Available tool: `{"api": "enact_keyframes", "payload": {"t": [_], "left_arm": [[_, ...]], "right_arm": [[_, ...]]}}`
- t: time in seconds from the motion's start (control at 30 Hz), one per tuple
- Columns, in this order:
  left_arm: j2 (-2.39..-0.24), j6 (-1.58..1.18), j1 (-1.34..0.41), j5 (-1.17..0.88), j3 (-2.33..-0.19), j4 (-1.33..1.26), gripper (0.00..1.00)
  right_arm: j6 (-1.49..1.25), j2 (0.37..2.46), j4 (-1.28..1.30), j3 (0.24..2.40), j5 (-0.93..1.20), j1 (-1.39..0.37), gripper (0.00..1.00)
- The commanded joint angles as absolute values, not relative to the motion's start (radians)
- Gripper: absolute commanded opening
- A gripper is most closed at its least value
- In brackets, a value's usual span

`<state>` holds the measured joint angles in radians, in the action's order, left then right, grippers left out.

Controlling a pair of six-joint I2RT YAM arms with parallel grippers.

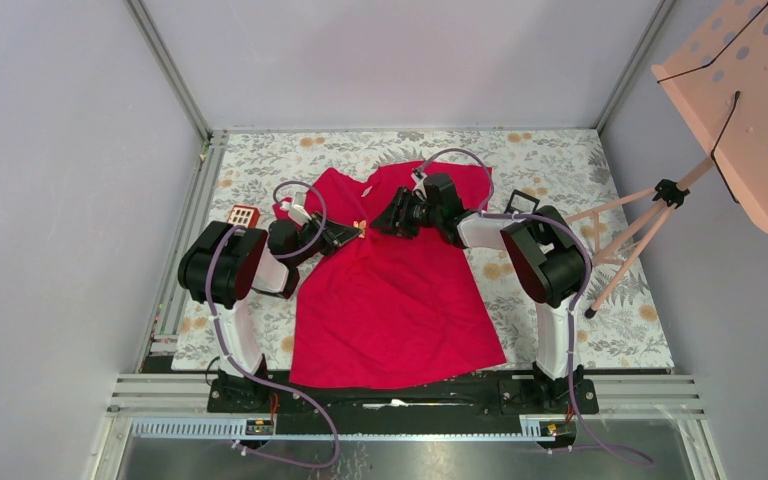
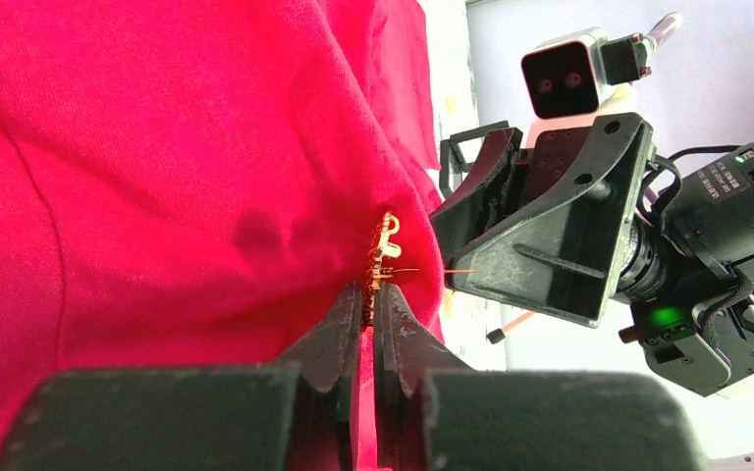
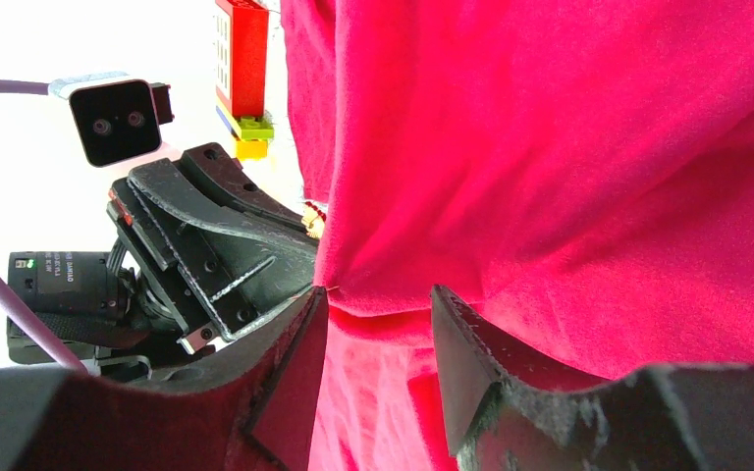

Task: Pin the brooch onto the clothing

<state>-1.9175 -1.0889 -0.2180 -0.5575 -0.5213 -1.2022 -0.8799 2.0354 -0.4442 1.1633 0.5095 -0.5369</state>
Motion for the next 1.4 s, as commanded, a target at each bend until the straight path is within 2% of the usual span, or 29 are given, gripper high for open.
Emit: {"api": "enact_keyframes", "payload": {"t": [0.0,1.0,1.37], "left_arm": [[-1.906,-1.093,-0.225,-0.593,-0.544,-1.289,0.0],[-1.924,-1.038,-0.233,-0.689,-0.556,-1.32,0.0],[-1.926,-1.01,-0.234,-0.736,-0.584,-1.293,0.0]], "right_arm": [[-0.893,2.03,-0.498,1.181,0.526,-0.552,0.5],[-0.864,2.085,-0.468,1.231,0.541,-0.564,0.48],[-0.852,2.096,-0.451,1.24,0.553,-0.566,0.44]]}}
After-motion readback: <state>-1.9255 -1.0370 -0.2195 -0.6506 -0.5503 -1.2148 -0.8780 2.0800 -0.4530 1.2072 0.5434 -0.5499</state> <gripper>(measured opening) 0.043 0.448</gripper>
